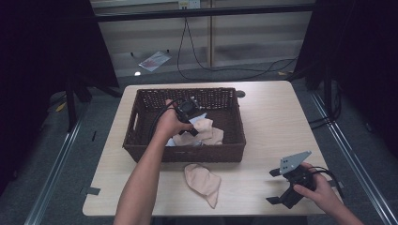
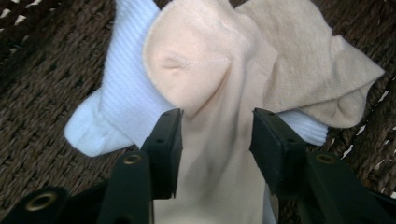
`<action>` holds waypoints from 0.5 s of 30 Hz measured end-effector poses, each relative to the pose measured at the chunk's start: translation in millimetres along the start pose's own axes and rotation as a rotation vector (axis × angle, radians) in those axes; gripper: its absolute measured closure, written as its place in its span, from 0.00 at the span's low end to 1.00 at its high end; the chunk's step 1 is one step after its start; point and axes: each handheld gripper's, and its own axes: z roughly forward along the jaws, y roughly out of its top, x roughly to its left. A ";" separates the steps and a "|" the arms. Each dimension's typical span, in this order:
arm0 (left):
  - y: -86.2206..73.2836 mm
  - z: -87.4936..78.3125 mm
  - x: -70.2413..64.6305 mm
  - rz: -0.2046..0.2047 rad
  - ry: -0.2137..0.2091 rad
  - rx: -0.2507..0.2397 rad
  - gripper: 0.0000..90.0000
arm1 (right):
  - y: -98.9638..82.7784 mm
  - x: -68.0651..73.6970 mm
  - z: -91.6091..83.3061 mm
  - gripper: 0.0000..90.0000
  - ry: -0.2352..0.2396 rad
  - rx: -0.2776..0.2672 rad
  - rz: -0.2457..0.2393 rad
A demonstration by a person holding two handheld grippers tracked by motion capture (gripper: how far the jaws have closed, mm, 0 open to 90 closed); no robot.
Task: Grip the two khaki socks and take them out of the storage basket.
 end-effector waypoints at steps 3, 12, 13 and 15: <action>1.3 2.5 -1.0 -0.041 -0.023 -0.001 0.72 | 0.0 -0.2 -0.5 0.03 -0.002 -0.003 0.000; 2.6 0.9 -1.6 -0.080 -0.075 0.025 0.98 | -0.1 -0.4 -0.9 0.03 -0.004 -0.005 -0.002; 2.5 -1.8 -1.5 -0.084 -0.081 0.025 0.98 | -0.1 -0.2 -0.8 0.03 -0.002 -0.004 -0.002; 2.5 -7.0 -1.9 -0.084 -0.098 0.006 0.98 | -0.1 -0.3 -0.8 0.03 -0.003 -0.003 -0.003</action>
